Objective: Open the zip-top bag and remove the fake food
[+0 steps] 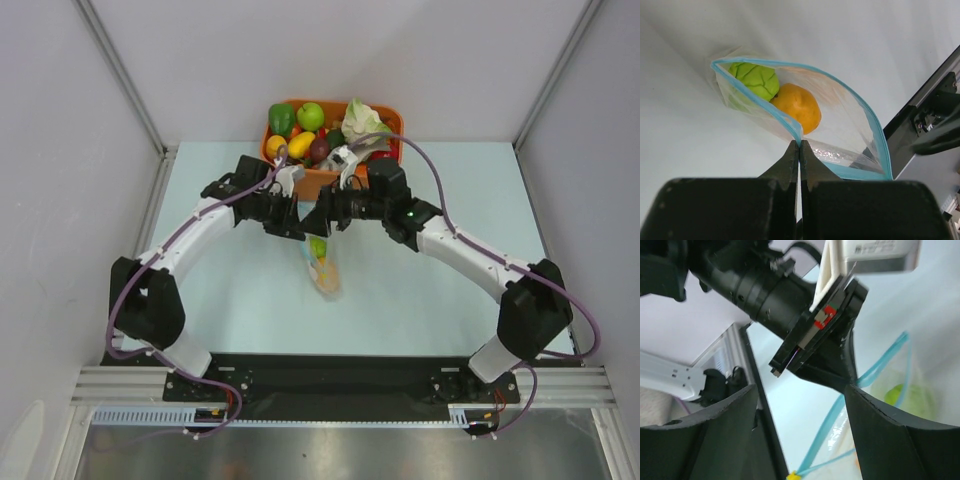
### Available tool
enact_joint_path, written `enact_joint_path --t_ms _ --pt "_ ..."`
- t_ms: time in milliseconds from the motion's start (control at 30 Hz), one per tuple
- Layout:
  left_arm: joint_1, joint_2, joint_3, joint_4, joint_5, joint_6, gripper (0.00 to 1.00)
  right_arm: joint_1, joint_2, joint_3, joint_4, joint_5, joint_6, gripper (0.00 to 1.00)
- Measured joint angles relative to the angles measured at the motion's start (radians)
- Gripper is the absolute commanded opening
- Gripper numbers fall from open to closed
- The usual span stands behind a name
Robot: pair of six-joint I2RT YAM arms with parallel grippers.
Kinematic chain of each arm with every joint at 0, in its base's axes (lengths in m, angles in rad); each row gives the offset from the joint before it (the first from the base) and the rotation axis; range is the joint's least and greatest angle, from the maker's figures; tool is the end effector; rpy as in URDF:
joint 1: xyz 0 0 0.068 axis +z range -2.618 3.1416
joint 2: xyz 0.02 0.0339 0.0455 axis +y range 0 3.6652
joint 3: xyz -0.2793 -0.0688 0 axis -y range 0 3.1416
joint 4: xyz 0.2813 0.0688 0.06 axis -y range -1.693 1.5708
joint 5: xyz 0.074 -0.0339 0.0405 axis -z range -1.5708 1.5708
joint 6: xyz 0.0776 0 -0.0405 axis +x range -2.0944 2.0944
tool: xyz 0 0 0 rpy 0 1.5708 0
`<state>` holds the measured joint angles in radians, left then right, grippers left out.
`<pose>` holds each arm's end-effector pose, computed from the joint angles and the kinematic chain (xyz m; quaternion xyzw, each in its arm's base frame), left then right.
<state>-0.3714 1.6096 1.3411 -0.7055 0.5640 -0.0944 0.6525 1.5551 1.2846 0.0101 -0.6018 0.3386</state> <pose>0.3543 -0.1825 0.2604 0.2078 0.8980 -0.3240 0.2134 0.3198 0.2997 0.3399 -0.2967 0.7198 0.4835 0.4002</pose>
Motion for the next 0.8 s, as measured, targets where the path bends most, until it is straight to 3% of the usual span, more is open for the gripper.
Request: enact_joint_path --t_ms 333,800 --pt "-0.002 -0.038 -0.039 0.000 0.000 0.016 0.00 0.020 0.142 0.042 -0.140 -0.062 0.028 0.71" --pt "-0.003 -0.070 -0.059 -0.006 -0.011 0.025 0.01 0.021 0.143 0.051 -0.351 0.143 0.015 0.69"
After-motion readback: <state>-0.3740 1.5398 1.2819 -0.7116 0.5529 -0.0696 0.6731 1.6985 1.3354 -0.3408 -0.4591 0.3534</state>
